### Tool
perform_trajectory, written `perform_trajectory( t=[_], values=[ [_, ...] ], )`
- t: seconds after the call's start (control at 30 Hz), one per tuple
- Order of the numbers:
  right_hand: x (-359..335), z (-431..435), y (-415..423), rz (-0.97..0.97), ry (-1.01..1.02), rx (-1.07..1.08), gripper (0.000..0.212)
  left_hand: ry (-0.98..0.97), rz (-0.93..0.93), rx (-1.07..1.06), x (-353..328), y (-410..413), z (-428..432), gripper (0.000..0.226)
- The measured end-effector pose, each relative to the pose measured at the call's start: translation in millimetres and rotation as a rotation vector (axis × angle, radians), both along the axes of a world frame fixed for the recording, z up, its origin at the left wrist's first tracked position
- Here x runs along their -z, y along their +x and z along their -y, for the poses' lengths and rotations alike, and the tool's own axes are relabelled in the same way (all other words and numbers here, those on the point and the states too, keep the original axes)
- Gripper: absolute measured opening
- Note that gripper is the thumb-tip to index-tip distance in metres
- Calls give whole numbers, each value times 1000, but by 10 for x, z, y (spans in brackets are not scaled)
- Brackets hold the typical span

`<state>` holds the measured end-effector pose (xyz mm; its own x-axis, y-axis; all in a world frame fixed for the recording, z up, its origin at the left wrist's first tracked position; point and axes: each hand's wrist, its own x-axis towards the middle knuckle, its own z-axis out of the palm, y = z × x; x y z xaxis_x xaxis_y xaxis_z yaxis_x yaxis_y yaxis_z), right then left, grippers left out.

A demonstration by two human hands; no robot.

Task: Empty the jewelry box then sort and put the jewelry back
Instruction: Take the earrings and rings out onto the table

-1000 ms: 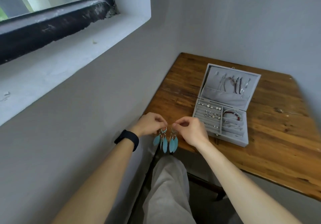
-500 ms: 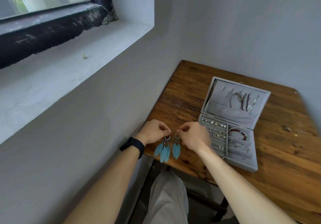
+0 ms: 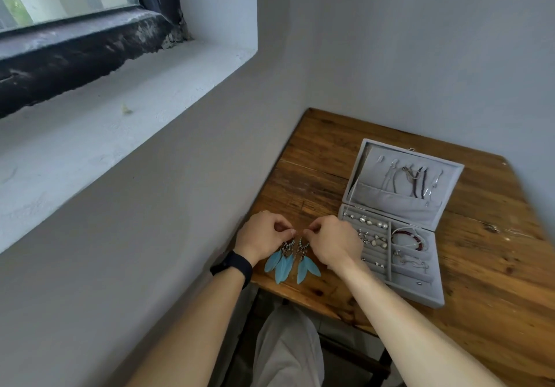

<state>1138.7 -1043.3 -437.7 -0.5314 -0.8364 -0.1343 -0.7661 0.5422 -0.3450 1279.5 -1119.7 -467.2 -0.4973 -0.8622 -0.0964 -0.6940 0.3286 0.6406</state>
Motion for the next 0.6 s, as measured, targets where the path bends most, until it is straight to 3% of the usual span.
perform_trajectory(
  t=[0.17,0.37,0.6],
  values=[
    [-25,-109,7,20,-74,-26,30,-52,-33,-112,10,2,-64,19],
    [21,-517,98,94,-153,-206,30,-141,-67,-76,87,106,-254,19],
    [202,-697,275,-7,8,-374,61,-454,159,166,206,212,-480,43]
  ],
)
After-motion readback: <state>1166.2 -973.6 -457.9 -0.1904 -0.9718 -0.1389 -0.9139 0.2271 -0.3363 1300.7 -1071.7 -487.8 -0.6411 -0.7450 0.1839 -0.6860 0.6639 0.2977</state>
